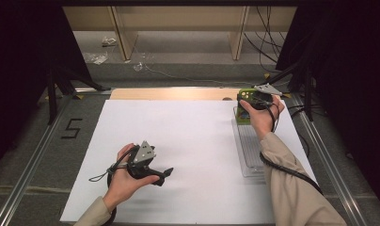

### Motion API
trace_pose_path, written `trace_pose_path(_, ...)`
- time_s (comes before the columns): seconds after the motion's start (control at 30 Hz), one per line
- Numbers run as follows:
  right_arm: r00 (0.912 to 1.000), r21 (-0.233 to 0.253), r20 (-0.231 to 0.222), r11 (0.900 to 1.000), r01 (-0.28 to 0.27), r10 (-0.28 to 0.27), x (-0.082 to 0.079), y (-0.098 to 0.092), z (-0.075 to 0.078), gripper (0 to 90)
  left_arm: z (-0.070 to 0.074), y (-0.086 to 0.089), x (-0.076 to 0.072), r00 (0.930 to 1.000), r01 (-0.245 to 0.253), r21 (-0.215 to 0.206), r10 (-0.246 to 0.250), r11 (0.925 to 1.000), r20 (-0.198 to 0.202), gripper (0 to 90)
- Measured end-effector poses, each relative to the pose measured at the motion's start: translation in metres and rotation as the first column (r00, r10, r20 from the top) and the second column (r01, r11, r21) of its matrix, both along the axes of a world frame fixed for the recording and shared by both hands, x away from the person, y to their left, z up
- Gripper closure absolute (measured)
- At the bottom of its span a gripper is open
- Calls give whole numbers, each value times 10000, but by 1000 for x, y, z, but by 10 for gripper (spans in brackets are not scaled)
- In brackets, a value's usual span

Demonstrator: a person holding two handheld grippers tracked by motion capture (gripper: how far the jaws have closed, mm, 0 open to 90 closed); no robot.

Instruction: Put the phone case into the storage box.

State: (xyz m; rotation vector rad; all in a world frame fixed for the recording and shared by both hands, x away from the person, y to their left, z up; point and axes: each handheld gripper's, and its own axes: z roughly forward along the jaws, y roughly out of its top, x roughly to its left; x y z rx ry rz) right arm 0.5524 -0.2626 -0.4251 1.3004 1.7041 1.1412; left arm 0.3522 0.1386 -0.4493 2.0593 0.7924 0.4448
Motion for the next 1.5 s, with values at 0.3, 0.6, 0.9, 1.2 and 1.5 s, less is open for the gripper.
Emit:
trace_pose_path(0.3,10000,-23,40,10000,52,-52,1,1,-1,162,0,0,0,10000,11,10,-11,10000,-8,0)
trace_pose_path(0.6,10000,115,20,9999,39,-39,2,2,-1,116,0,-1,0,10000,11,-10,-11,10000,-20,0)
trace_pose_path(0.9,9997,74,-227,9999,-121,123,4,5,3,42,0,0,0,10000,16,-13,-16,10000,-14,0)
trace_pose_path(1.2,9996,108,-293,9999,-34,37,2,3,4,39,0,-1,0,10000,17,0,-17,10000,-4,0)
trace_pose_path(1.5,9989,12,-469,10000,-37,38,-3,5,7,39,0,-1,0,10000,9,-22,-9,10000,24,0)
